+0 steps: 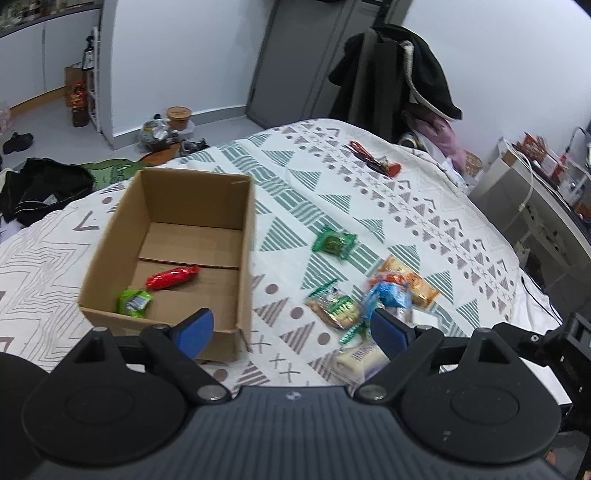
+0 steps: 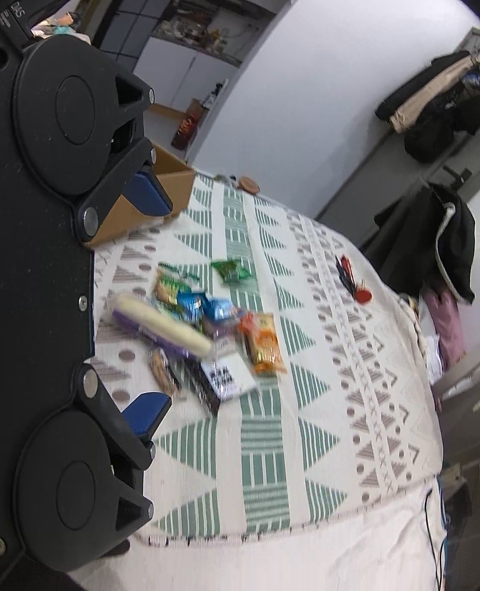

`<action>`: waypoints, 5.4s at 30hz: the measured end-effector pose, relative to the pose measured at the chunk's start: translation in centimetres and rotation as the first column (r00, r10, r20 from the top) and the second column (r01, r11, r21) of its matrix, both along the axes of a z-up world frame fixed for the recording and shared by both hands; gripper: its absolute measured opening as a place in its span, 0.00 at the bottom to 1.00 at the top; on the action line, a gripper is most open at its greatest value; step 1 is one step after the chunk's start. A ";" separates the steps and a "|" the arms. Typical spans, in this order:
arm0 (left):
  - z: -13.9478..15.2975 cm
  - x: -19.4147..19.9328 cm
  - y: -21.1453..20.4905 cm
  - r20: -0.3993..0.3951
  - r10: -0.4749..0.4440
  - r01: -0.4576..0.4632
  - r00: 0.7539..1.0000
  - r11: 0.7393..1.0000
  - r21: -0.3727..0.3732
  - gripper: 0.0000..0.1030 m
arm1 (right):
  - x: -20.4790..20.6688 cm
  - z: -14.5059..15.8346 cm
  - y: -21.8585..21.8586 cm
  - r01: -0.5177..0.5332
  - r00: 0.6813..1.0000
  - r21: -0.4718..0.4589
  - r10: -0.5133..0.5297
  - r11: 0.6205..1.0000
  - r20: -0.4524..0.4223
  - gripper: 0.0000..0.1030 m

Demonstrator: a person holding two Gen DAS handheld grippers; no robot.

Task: Organize snacks
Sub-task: 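Move both open tools back to the snack pile, then grasp the white cake bar with the left tool while the right tool grasps a brown snack stick, then carry both snacks into the cardboard box and open both tools, then move both open tools back to the snack pile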

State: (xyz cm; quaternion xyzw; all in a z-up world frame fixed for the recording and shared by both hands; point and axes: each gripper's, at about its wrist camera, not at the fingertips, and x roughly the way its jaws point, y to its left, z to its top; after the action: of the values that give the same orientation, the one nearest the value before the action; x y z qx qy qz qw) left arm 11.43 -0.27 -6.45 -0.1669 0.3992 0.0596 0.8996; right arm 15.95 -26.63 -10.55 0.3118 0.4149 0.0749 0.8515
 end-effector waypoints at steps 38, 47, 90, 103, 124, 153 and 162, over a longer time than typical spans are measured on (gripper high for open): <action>-10.4 9.0 -8.8 -0.145 -0.241 0.241 0.960 0.970 -0.016 0.62 | 5.1 -8.8 -1.6 0.285 0.920 0.118 -0.237 0.951 -0.313 0.49; -13.3 9.3 -9.4 -0.230 -0.261 0.258 0.937 0.965 -0.042 0.62 | 6.0 -10.7 -1.2 0.318 0.896 0.101 -0.263 0.943 -0.357 0.48; -3.6 3.8 -4.2 -0.012 -0.160 0.159 0.987 0.987 -0.012 0.24 | 5.2 -6.1 1.3 0.108 0.990 0.213 -0.085 0.971 -0.113 0.17; -1.2 3.1 1.6 0.039 -0.043 0.044 0.998 0.999 -0.019 0.24 | 6.0 -4.1 4.6 -0.032 0.999 0.234 0.031 0.972 0.008 0.17; -0.2 2.7 11.3 0.043 0.143 -0.142 0.989 0.989 -0.038 0.24 | 6.9 -0.5 12.0 -0.241 0.970 0.302 0.214 0.923 0.118 0.17; -0.7 2.2 13.8 -0.023 0.197 -0.197 0.980 0.980 -0.019 0.60 | 6.1 2.0 17.5 -0.363 0.929 0.109 0.350 0.926 0.119 0.51; 0.5 1.9 10.3 0.003 0.156 -0.156 0.988 0.988 -0.007 0.83 | 4.2 3.9 11.4 -0.272 0.951 0.040 0.262 0.962 0.163 0.76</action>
State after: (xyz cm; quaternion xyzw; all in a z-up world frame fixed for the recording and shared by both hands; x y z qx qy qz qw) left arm 13.37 10.01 -5.93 -0.2006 0.3836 0.1281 0.8923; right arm 20.17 -15.27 -6.69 0.2725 0.3826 0.2264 0.8533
